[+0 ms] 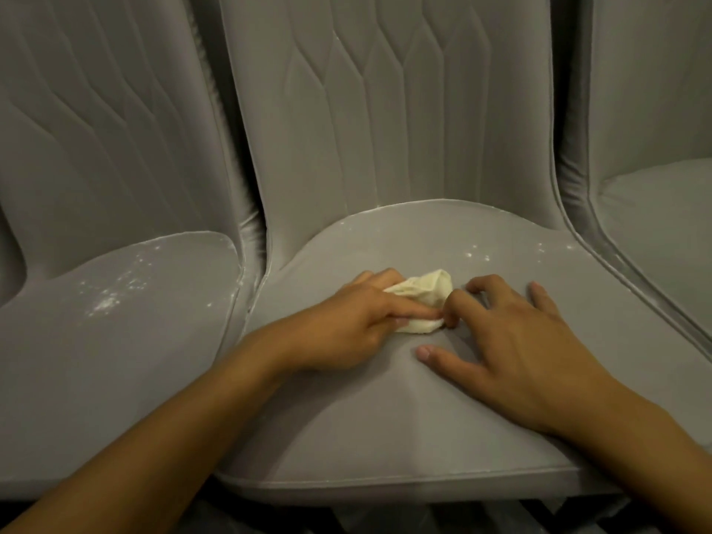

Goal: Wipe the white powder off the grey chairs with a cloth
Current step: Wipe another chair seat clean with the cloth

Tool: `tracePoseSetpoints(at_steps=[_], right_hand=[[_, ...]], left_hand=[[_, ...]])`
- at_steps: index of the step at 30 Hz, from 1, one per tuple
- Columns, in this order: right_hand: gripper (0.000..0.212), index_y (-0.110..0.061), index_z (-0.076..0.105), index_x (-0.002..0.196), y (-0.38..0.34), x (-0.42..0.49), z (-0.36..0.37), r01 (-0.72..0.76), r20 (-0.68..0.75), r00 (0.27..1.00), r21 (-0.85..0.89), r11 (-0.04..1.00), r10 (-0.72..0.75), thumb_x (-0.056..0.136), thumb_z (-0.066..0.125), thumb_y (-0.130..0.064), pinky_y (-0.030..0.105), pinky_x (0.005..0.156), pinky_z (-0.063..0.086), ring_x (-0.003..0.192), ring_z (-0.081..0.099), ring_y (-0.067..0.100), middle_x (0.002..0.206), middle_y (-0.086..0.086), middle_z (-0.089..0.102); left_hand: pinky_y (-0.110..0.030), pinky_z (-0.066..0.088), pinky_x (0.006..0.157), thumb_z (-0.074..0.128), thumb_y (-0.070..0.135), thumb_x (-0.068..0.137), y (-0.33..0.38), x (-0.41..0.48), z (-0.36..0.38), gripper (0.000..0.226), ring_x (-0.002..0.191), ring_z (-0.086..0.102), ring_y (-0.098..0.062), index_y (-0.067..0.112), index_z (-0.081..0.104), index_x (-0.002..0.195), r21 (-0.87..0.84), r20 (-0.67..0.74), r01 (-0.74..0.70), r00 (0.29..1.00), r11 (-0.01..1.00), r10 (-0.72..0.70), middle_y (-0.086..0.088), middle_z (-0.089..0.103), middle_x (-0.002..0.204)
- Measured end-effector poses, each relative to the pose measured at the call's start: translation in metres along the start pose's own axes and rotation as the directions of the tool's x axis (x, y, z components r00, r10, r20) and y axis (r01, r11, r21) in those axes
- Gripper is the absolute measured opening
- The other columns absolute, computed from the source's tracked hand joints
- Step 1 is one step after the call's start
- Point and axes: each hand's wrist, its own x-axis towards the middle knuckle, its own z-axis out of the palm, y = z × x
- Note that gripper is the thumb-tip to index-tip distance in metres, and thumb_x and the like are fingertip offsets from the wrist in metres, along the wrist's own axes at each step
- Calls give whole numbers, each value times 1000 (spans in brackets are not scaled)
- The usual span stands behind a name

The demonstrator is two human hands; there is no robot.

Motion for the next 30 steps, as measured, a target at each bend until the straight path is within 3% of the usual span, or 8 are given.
tracePoseSetpoints(at_steps=[4, 7, 11, 14, 18, 22, 25, 30], right_hand=[[47, -46, 30, 100, 0, 2, 2, -8, -3, 1000, -4, 1000, 8, 83, 16, -87, 54, 114, 25, 120, 45, 12, 132, -4, 44], [45, -47, 29, 102, 0, 2, 1, -9, 12, 1000, -4, 1000, 9, 85, 17, -87, 52, 116, 23, 115, 46, 9, 131, -7, 43], [46, -45, 32, 103, 1, -1, 1, -4, -4, 1000, 20, 1000, 4, 85, 18, -85, 54, 116, 23, 114, 48, 12, 128, -6, 44], [48, -44, 33, 105, 0, -1, 1, -3, -8, 1000, 31, 1000, 3, 84, 17, -85, 56, 117, 22, 116, 49, 13, 129, -5, 45], [45, -45, 29, 104, 0, -1, 0, -1, 5, 1000, 33, 999, 0, 86, 16, -84, 57, 117, 22, 122, 46, 15, 133, -4, 44], [50, -43, 31, 105, -2, 0, -1, 1, 16, 1000, 2, 1000, -1, 84, 12, -84, 57, 115, 24, 122, 46, 17, 132, -2, 44], [52, -41, 34, 109, -3, -1, 0, 2, 1, 1000, -5, 1000, -2, 85, 12, -82, 56, 113, 25, 120, 46, 18, 130, -1, 45], [63, -46, 27, 137, -1, -1, 0, 16, 27, 1000, -25, 1000, -16, 87, 10, -81, 58, 116, 21, 134, 39, 21, 142, 1, 40]], left_hand=[[-43, 38, 104, 45, 19, 103, -4, 17, 4, 47, 108, 44, -26, 49, 56, 139, 115, -77, 79, 995, 990, -70, 7, 43, 113], [-47, 35, 105, 41, 14, 103, -18, 43, -4, 55, 114, 41, -32, 50, 49, 143, 216, -118, 225, 972, 950, -203, -3, 45, 128], [-44, 26, 113, 40, 24, 104, -56, 51, -18, 49, 133, 37, -40, 46, 47, 148, 254, -233, 480, 873, 839, -429, -10, 41, 147], [-45, 28, 114, 42, 19, 105, -81, 44, -23, 49, 131, 38, -44, 43, 46, 148, 235, -311, 612, 783, 755, -538, -12, 40, 147], [-43, 28, 117, 42, 20, 107, -79, 37, -19, 44, 131, 41, -42, 40, 54, 143, 134, -263, 519, 840, 844, -475, -14, 44, 145], [-38, 33, 113, 46, 17, 106, -43, 17, -7, 40, 120, 50, -34, 36, 62, 137, 66, -172, 265, 953, 962, -251, -10, 50, 124], [-36, 33, 110, 46, 17, 107, -4, 12, 2, 41, 113, 47, -26, 44, 61, 134, 19, -92, 123, 988, 992, -120, 3, 45, 114], [-44, 36, 109, 40, 25, 107, -2, 38, 7, 41, 118, 45, -28, 51, 57, 136, 78, -156, 183, 973, 980, -169, 0, 48, 123]])
